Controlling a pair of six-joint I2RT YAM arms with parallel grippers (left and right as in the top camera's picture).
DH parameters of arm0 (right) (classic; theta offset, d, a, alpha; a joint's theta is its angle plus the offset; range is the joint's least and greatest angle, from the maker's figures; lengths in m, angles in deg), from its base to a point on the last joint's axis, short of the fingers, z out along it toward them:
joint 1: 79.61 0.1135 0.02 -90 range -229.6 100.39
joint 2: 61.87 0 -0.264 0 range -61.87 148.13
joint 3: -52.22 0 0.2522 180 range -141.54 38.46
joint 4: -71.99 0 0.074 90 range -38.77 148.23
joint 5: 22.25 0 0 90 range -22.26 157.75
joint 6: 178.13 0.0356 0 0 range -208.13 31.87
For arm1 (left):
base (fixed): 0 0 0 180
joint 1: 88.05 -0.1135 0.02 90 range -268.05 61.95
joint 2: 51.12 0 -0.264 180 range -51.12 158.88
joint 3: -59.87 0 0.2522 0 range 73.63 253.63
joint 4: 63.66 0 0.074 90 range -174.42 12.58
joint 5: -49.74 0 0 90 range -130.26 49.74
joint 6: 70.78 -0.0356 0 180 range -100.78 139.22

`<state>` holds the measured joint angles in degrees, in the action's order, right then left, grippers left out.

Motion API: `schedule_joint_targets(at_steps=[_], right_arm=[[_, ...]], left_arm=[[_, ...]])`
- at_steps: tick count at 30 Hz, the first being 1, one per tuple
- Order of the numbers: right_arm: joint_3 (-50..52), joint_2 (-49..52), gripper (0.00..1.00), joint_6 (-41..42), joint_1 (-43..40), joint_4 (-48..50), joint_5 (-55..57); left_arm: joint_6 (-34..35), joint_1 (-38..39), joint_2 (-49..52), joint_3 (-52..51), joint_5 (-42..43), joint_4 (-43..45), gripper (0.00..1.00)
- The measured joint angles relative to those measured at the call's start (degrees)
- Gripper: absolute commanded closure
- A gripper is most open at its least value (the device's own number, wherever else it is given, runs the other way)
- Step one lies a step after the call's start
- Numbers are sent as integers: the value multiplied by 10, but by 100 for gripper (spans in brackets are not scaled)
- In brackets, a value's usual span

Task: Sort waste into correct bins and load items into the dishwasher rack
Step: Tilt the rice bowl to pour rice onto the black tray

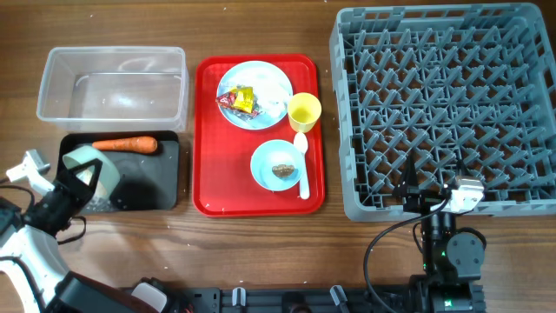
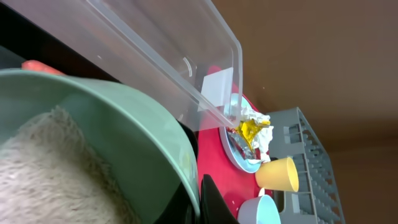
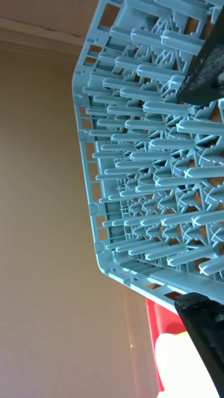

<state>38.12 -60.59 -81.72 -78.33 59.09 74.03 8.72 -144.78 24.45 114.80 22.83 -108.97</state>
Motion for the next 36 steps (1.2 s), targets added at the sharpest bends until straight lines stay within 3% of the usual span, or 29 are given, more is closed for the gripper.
schedule_joint_targets(at_steps=[7,19,26,31,36], right_arm=[[0,0,0,0,0,0,0],[0,0,0,0,0,0,0],[0,0,0,0,0,0,0],[0,0,0,0,0,0,0],[0,0,0,0,0,0,0]], left_arm=[[0,0,0,-49,44,77,96],[0,0,0,-60,168,116,96],[1,0,0,-60,168,112,96],[14,0,0,-61,216,127,96],[19,0,4,-61,187,118,96]])
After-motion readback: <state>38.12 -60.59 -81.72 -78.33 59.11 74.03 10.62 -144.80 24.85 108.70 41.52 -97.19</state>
